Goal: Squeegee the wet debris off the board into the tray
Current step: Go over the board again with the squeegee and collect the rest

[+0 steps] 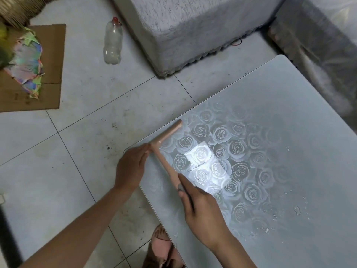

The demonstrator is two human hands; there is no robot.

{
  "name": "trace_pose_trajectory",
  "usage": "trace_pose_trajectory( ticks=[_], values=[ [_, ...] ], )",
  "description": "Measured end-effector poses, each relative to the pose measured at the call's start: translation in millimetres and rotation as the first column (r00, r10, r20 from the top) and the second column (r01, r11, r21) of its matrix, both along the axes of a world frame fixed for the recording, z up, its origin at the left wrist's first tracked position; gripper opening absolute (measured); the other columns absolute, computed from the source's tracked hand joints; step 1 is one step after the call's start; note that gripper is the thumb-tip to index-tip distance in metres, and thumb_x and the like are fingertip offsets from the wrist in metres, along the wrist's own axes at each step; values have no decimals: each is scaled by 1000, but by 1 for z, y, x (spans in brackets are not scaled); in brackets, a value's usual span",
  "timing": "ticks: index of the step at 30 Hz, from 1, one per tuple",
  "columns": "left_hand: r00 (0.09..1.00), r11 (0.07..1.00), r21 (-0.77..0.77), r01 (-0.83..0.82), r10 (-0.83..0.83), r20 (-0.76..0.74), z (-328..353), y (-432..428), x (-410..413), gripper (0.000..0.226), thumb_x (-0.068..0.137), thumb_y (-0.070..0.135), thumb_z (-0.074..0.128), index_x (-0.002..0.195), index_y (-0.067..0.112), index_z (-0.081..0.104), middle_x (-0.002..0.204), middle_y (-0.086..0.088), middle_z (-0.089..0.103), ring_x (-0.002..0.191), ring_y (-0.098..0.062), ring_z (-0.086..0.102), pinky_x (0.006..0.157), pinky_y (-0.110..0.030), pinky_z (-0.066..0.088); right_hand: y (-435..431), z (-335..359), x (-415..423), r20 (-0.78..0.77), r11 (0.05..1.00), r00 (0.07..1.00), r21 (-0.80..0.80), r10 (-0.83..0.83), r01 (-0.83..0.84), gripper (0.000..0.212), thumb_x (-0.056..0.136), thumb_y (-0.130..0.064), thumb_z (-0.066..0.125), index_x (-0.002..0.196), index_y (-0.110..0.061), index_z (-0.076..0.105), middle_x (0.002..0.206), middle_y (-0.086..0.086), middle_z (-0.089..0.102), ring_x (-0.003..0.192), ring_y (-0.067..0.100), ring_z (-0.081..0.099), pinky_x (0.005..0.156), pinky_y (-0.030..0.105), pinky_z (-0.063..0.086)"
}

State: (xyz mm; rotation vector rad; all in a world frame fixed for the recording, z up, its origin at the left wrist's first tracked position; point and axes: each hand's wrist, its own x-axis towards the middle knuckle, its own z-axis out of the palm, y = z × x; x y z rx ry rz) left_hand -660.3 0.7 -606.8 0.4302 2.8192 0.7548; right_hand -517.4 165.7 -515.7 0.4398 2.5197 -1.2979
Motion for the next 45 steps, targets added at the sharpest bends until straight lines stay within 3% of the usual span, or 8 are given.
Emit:
trace_pose_trajectory(
  ticks=[8, 14, 22, 28, 33, 37, 40, 45],
  values=[
    [999, 998, 38, -47, 46, 21, -13, 14, 30, 24, 93, 8, 58, 114, 7, 69, 108, -10, 70, 97, -31, 63, 84, -33, 46, 15, -10, 23, 78, 1000, 997, 20, -1, 0, 44, 100, -31, 42, 143, -35, 37, 120, -2, 66, 108, 16, 60, 89, 26, 45],
    [975, 961, 245, 128, -167, 147, 1, 47, 108, 29, 82, 4, 71, 111, 9, 72, 109, -2, 72, 98, -20, 67, 87, -29, 52, 47, 13, 119, 171, 981, 972, 133, -161, 140, 66, 87, -19, 65, 116, -72, 39, 93, -14, 71, 89, 6, 68, 80, 17, 50],
    [995, 996, 24, 80, -79, -58, 20, -11, 29, 28, 93, 17, 52, 110, 5, 71, 99, -15, 71, 87, -34, 66, 75, -40, 53, 15, 10, 23, 20, 994, 998, 87, 60, -61, 42, 101, -34, 38, 143, -36, 39, 98, 3, 68, 93, 22, 62, 79, 32, 46],
    [999, 991, -129, -17, 14, -30, 1, -16, 31, 30, 94, 6, 55, 122, 9, 66, 101, -21, 65, 88, -39, 59, 72, -46, 49, 5, -12, 5, 115, 996, 990, 29, 83, -87, 40, 102, -34, 36, 141, -31, 42, 107, 5, 68, 100, 26, 61, 81, 33, 46],
    [995, 995, -8, 102, -102, -7, 10, 30, 105, 28, 77, -5, 71, 103, 6, 74, 79, -16, 68, 68, -35, 64, 60, -38, 53, 42, 6, 99, 212, 998, 976, 22, -54, 51, 39, 99, -36, 44, 136, -45, 44, 109, -13, 68, 103, 10, 62, 86, 29, 48],
    [983, 982, 162, 100, -123, 140, 12, 57, 163, 34, 79, 0, 72, 111, 10, 72, 94, -9, 71, 86, -28, 66, 79, -32, 55, 57, 25, 156, 327, 975, 919, 100, -222, 200, 36, 94, -36, 52, 129, -45, 53, 92, -11, 68, 93, 13, 66, 81, 21, 48],
    [971, 972, 233, 17, -71, 227, 16, 47, 151, 28, 89, 6, 62, 115, 12, 70, 105, -6, 70, 97, -24, 64, 87, -28, 47, 45, 41, 143, 210, 978, 966, 175, -150, 114, 37, 95, -33, 51, 131, -42, 53, 86, -7, 70, 85, 12, 65, 73, 20, 45],
    [999, 997, 63, -38, 40, -27, 23, -14, 63, 23, 96, 21, 55, 108, 11, 72, 101, -10, 71, 92, -31, 65, 78, -39, 51, 12, 31, 42, 31, 991, 998, 124, 55, -58, 41, 101, -33, 36, 141, -38, 41, 93, 6, 67, 91, 26, 61, 80, 34, 47]
  ],
)
